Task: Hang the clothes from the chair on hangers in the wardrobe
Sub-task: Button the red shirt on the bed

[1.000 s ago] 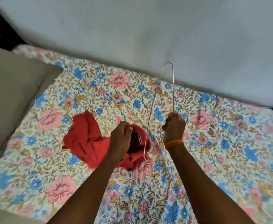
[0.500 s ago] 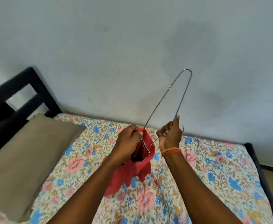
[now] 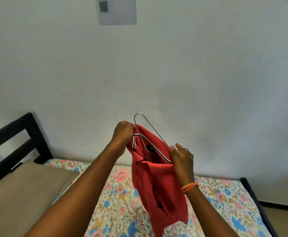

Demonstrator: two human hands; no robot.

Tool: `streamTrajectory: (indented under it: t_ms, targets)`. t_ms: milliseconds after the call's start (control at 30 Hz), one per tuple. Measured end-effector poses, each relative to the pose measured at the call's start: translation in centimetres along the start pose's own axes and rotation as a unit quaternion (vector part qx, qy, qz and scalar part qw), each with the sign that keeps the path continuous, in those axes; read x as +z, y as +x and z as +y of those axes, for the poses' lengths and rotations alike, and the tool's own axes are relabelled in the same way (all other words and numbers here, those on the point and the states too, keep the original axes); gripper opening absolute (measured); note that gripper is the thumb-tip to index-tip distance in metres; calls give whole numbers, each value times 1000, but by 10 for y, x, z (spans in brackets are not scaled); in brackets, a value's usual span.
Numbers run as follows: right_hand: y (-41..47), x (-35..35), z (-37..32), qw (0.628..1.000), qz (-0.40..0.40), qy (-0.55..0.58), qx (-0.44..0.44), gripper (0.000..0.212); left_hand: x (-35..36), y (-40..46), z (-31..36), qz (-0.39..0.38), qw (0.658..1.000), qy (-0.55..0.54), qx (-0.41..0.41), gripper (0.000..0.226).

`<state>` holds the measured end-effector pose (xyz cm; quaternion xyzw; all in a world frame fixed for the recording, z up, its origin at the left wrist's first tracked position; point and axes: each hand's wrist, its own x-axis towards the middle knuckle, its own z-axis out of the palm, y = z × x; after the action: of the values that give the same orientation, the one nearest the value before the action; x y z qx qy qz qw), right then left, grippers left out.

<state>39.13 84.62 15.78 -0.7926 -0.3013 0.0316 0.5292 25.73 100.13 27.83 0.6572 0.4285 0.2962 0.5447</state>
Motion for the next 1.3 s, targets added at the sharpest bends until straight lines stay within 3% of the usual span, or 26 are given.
streamTrajectory:
  t_ms: [100,200,300,400,467,533,633,733,867,900,1100,1200,1300]
  targets:
    - [-2,-19,3,998,-11,45,-35,24,1,-3,14,-30,999,-23,-36,20]
    - [-8,-30,1,996,-33,57,-55,42,3,-6,22,-61,997,9,-41,22]
    - [-16,-37,-1,996,-57,55,-39,46,5,-8,22,-102,994,-4,-39,27]
    - [-20,-43,2,995,-77,34,-61,49,0,-11,21,-190,981,4,-39,72]
    - [-24,-46,6,994,-82,27,-71,52,0,-12,19,-209,977,31,-38,80]
    - [-26,-47,8,994,-72,24,-78,54,2,-13,15,-194,979,57,-12,62]
    - [-26,-48,13,995,-63,1,-78,58,6,-10,5,-90,978,160,98,48]
    - [-23,-48,20,993,-64,-47,-90,65,6,-20,2,4,933,295,205,51]
    - [-29,-48,8,974,-24,-184,-128,62,18,-47,2,71,801,516,294,40]
    - [-32,-47,0,965,-11,-216,-146,60,23,-54,3,65,795,524,300,37]
    - [-48,-35,-41,900,-156,-365,-182,36,49,-80,-9,5,862,399,312,30]
    - [-44,-38,-50,886,-175,-378,-205,49,51,-89,-11,-31,902,296,314,43]
    - [-27,-54,-57,892,-165,-374,-194,73,46,-97,-9,-54,907,270,318,43]
